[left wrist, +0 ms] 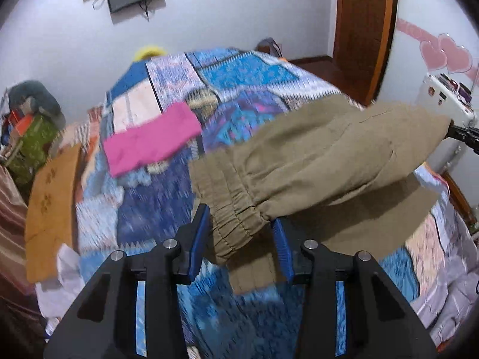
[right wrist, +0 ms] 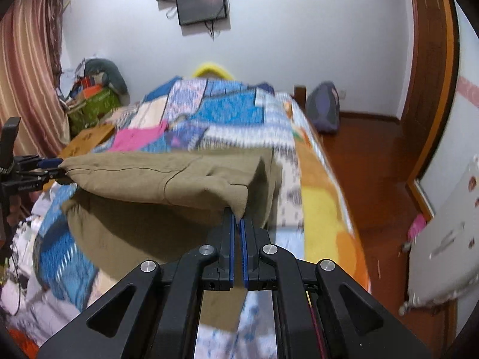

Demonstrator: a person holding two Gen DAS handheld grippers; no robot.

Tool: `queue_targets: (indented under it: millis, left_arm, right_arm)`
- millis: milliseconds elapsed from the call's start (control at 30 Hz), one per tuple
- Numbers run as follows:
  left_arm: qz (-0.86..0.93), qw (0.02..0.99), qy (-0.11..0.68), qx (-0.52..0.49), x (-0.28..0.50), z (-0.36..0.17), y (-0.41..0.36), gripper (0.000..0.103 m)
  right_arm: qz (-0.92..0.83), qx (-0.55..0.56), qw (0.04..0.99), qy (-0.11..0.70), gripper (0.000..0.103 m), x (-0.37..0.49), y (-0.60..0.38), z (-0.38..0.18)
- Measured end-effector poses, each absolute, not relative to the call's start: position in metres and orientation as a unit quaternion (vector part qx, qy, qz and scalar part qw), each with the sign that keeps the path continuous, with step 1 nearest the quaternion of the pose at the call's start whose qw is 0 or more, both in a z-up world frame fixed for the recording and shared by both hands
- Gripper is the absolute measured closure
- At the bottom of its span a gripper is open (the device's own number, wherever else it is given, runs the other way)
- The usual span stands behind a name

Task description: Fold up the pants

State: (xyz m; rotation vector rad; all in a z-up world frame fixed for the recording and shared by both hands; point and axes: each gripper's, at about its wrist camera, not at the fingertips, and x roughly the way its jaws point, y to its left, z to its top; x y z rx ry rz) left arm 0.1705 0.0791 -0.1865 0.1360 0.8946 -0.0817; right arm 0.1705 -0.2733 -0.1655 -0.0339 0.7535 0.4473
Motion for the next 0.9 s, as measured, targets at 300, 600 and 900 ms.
queue_targets:
  millis: [300,600,900]
  left_arm:
    - [-0.041,0.89,0.446,0.083,0.137,-0.212,0.072,0.061]
    - [-0.049,0.9,0.413,0.131,0.129,-0.182,0.054,0.052]
    - [-0.08,0.87,0.427,0.235,0.148,-0.205,0.005,0.035]
  right_arm:
    - [0.2,0.001,0.877,0.436,0.098,0.145,-0.275,-0.228]
    - [0.197,-0.024,0.889,0.412,0.096,0.117,-0.281,-0.213]
    - [0.249,-0.029,0.897,0.365,0.056,0.119,-0.24,-0.185]
